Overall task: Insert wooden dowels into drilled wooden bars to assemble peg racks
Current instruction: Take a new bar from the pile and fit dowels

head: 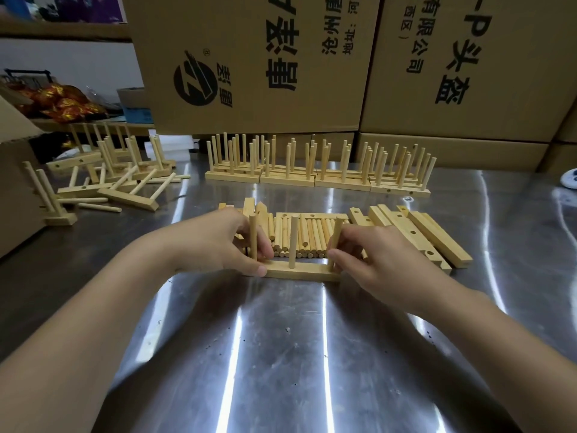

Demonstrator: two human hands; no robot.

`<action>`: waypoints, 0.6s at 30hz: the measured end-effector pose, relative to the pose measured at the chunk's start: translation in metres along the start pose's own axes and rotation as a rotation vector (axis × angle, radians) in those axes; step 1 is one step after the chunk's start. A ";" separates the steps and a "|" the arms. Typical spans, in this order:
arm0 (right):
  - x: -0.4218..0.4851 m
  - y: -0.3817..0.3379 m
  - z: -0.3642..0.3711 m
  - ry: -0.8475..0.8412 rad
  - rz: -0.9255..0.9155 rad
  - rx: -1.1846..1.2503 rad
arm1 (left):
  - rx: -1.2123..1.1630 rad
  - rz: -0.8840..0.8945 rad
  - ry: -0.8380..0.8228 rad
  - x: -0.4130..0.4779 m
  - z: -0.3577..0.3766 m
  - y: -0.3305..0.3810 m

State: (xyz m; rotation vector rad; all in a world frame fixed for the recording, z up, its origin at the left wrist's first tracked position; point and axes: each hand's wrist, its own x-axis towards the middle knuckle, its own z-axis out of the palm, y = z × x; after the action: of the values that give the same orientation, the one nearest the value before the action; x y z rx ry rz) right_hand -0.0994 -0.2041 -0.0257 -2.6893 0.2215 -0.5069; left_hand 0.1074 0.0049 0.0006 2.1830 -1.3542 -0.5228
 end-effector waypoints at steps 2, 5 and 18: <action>0.002 -0.002 -0.001 -0.027 -0.008 -0.031 | -0.001 -0.006 0.011 0.002 0.001 -0.002; 0.005 -0.005 -0.002 -0.052 -0.005 -0.059 | -0.024 -0.004 0.015 0.002 0.002 -0.004; 0.000 -0.005 0.007 0.109 0.090 -0.141 | -0.071 -0.016 0.026 0.004 0.008 -0.003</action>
State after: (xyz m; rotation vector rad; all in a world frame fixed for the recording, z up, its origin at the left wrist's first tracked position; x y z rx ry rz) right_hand -0.0965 -0.1974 -0.0294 -2.7743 0.4211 -0.6329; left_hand 0.1068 0.0005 -0.0084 2.1376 -1.2856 -0.5388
